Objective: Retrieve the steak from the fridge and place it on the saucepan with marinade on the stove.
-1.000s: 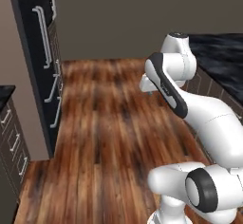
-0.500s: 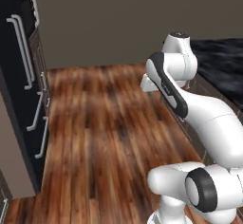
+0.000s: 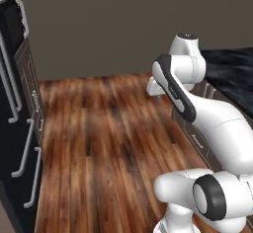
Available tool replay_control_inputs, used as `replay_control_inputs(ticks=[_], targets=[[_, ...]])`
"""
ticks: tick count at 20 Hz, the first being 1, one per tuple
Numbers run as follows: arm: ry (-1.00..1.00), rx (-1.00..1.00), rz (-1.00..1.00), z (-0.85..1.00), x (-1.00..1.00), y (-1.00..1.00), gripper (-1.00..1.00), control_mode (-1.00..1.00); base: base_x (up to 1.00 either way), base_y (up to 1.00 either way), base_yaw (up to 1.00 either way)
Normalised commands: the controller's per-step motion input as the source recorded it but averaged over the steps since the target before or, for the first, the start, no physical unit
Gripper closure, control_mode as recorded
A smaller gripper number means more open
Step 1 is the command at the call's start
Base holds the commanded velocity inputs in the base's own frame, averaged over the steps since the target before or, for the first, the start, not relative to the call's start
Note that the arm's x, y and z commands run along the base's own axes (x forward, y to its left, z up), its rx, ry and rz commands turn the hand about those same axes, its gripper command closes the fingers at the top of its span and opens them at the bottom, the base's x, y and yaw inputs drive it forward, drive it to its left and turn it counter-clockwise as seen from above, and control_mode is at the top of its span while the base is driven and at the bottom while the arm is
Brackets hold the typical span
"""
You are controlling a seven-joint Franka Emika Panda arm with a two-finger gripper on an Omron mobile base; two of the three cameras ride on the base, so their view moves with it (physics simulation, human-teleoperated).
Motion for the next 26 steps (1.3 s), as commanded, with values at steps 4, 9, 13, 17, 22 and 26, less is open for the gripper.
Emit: replay_control_inputs(ticks=[4, 9, 13, 17, 22, 26], targets=[[0.0, 0.0, 0.0, 0.0, 0.0, 0.0, -1.0, 1.0, 1.0, -0.11, -0.06], [0.0, 0.0, 0.0, 0.0, 0.0, 0.0, -1.0, 1.0, 1.0, -0.02, -0.03], [0.0, 0.0, 0.0, 0.0, 0.0, 0.0, -1.0, 1.0, 1.0, -0.02, 0.0], [0.0, 0.0, 0.0, 0.0, 0.0, 0.0, -1.0, 1.0, 1.0, -0.05, 0.0], [0.0, 0.0, 0.0, 0.0, 0.0, 0.0, -1.0, 1.0, 0.87, -0.17, 0.12], [0.0, 0.0, 0.0, 0.0, 0.0, 0.0, -1.0, 1.0, 0.32, -0.03, 0.65]])
